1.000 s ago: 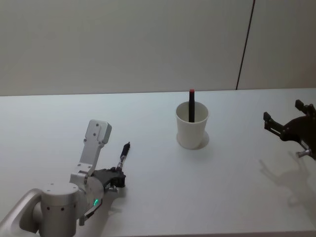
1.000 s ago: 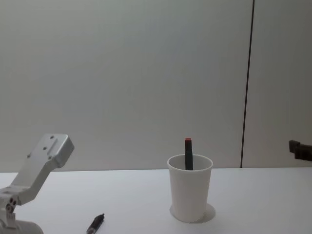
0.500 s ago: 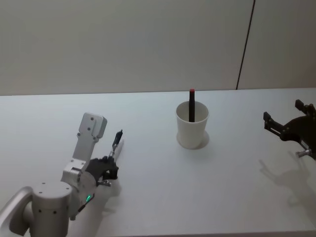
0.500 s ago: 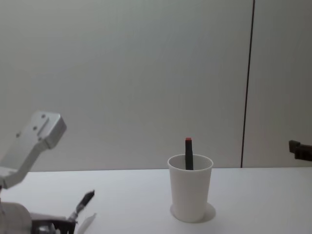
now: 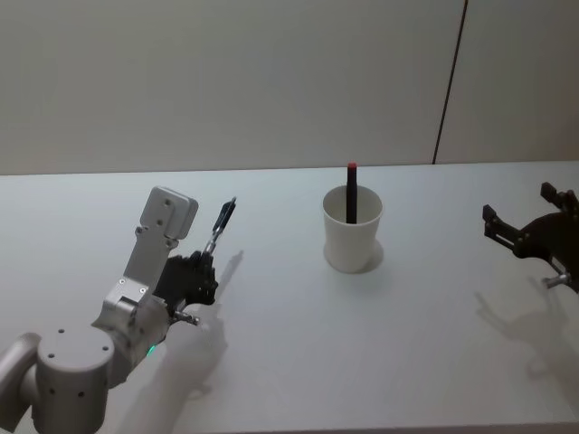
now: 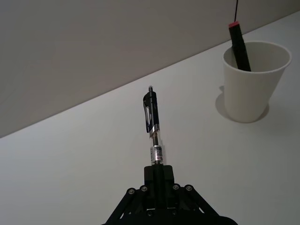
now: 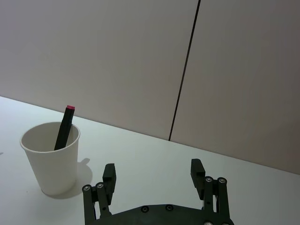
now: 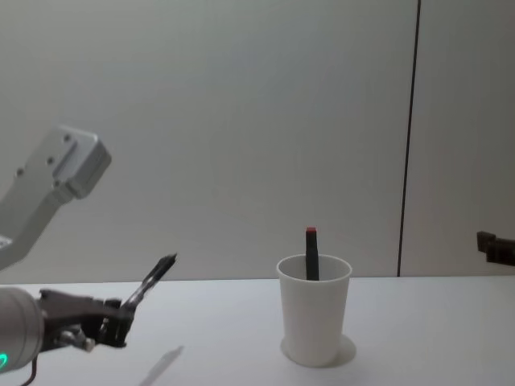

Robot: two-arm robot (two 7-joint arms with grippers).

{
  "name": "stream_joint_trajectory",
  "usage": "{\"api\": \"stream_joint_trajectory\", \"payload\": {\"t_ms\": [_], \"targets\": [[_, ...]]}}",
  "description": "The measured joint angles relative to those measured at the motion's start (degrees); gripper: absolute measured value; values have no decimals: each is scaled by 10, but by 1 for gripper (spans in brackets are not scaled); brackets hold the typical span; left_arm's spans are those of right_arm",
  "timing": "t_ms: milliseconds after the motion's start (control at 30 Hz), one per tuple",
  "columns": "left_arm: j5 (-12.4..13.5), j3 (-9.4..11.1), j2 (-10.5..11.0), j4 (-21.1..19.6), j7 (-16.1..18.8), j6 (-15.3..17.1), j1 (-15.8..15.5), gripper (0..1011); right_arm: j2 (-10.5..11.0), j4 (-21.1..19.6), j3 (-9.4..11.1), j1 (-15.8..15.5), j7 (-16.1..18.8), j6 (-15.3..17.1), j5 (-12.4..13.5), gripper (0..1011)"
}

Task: Place the pen into the pen holder.

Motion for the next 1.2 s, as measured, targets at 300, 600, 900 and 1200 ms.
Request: {"api": "stream_joint_trajectory", "payload": {"t_ms": [300,600,900,1200], "targets": [[30,-1,9,-5,-60,-61,-3,129,0,0,0,0,0,0,0,1001],[53,-2,12,1,-127,-125,-15,129,0,0,0,0,0,0,0,1001],[69,1,6,23,-203,-191,-37,129,0,0,0,0,0,0,0,1001],[77,6,-12,66,-285,-249,-74,129,0,0,0,0,0,0,0,1001]]}}
